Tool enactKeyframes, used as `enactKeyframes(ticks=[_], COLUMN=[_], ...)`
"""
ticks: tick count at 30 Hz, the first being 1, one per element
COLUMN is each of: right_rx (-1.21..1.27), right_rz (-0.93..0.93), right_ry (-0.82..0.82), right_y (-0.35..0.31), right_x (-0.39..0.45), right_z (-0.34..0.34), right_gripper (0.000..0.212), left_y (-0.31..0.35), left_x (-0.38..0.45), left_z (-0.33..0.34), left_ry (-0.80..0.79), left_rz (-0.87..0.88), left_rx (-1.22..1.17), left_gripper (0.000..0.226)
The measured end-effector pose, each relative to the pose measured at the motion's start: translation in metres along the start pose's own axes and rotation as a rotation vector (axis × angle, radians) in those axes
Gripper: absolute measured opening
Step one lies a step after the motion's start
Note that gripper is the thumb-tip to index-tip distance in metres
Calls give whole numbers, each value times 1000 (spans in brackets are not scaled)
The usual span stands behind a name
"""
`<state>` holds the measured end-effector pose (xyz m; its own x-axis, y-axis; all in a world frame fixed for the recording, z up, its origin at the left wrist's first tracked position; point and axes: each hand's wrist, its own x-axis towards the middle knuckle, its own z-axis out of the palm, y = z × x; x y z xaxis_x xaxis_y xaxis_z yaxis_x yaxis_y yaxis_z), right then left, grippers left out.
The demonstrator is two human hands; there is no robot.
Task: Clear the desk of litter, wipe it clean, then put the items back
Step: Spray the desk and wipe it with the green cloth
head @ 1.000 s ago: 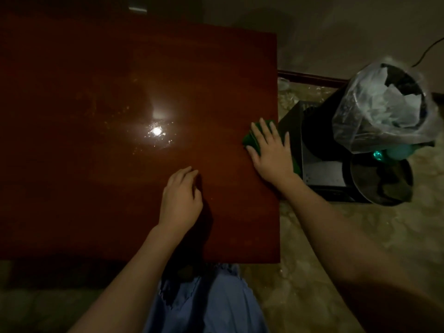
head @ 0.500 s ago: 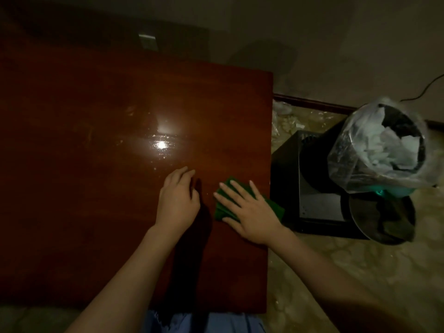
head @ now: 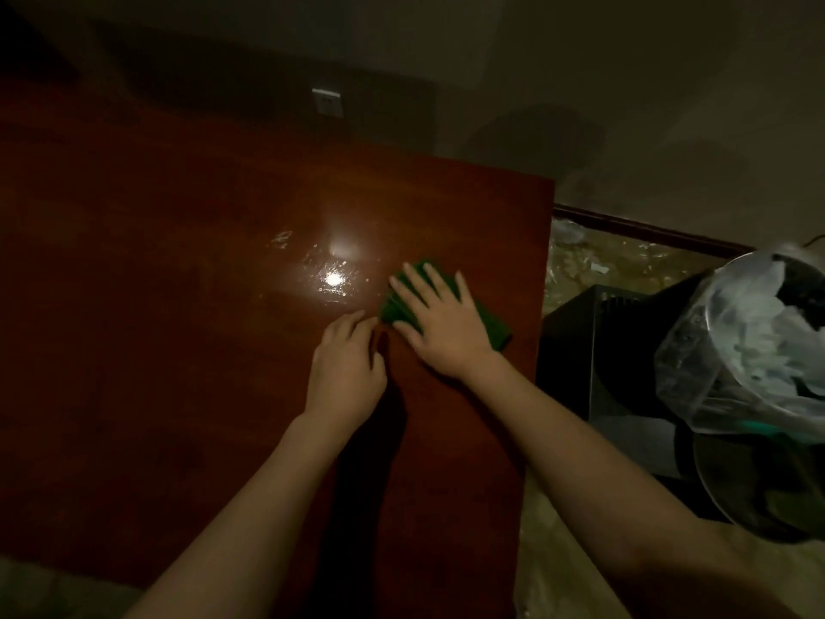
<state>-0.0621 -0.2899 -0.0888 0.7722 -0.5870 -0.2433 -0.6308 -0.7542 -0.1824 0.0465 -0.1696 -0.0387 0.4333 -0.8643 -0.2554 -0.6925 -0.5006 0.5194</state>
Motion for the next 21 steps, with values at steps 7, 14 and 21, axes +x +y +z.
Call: enactKeyframes(ticks=[7, 14, 21], right_rx=[-30, 114, 21], right_rz=[102, 654, 394], right_ry=[-13, 161, 126], right_y=[51, 119, 110], right_x=[-34, 62, 118], right_z=[5, -32, -46], right_gripper=[64, 62, 61], left_y=[2, -5, -5], left_x=[22, 36, 41], left_z=[-2, -5, -13], left_ry=[-66, -239, -265], left_rz=[-20, -44, -22], left_rx=[55, 278, 282], left_gripper=[52, 66, 64])
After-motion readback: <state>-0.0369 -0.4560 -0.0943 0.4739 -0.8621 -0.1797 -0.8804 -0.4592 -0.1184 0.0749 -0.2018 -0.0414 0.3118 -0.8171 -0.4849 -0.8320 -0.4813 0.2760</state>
